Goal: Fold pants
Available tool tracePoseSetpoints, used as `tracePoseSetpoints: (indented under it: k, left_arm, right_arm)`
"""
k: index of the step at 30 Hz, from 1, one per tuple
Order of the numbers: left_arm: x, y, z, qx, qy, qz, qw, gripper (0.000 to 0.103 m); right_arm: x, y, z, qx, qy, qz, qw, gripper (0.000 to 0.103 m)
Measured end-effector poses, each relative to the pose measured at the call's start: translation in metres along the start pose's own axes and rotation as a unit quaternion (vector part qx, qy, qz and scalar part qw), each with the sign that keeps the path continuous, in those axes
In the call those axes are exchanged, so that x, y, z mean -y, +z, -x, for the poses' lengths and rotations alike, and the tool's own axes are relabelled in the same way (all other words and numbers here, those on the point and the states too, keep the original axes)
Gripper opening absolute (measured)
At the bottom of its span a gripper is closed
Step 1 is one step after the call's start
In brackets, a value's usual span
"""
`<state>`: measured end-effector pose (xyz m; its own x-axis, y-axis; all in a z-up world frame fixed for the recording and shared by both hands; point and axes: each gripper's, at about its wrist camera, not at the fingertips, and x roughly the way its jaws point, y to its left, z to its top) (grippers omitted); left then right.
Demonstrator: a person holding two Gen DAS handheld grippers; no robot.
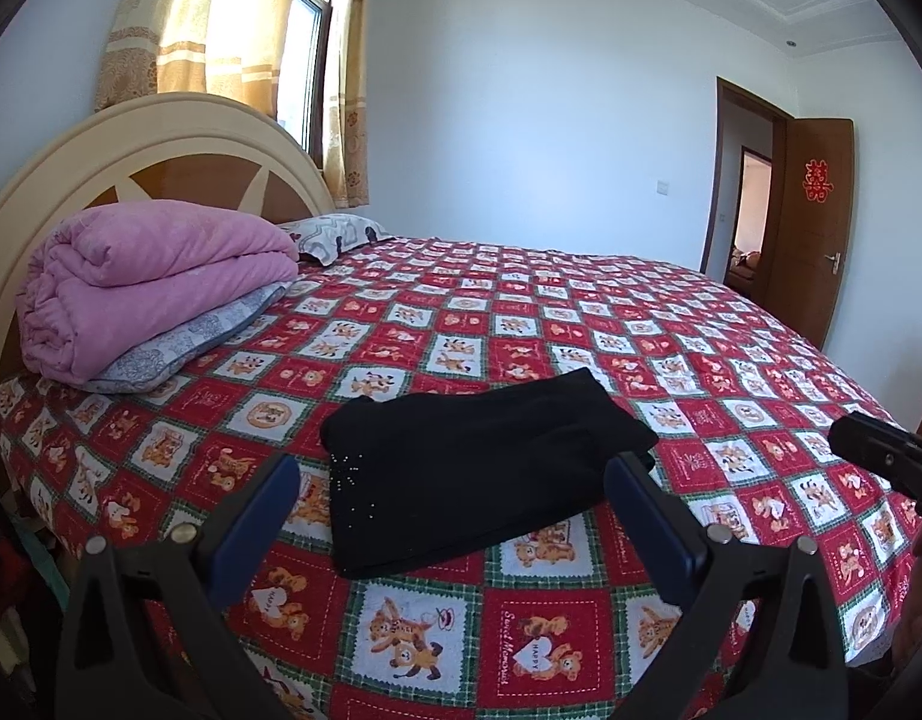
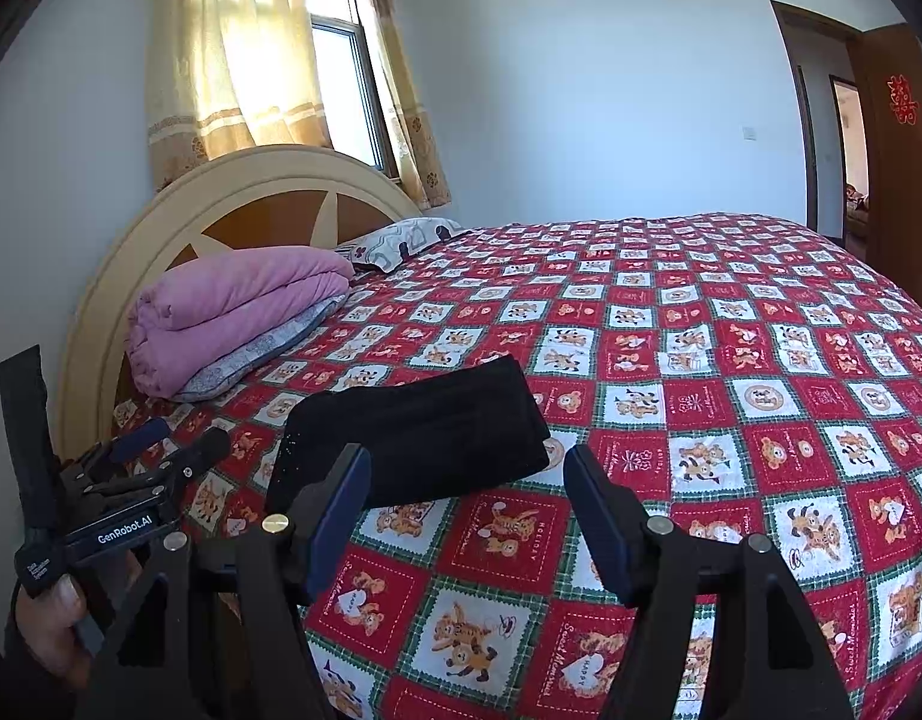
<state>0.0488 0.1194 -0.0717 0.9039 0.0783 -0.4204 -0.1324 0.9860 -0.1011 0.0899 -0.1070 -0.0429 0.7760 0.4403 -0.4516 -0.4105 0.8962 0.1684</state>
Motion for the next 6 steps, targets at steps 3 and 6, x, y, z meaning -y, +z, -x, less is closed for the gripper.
tracePoseSetpoints:
  k: [3,6]
  left_arm:
    - [-0.0016,-0.0003,0.0014,0.007,0.002,0.002,1.0000,0.103]
    - [0.0001,0.0001,0.0012,0.008,0.004,-0.004,0.9999,0.103]
  right_arm:
    - [0.0013,-0.0017,-0.0010,-0.002,0.000,-0.001,1.000,0.068]
    - [0.0019,-0.0021,-0.0016,-0.003,-0.001,-0.002,1.000,0.068]
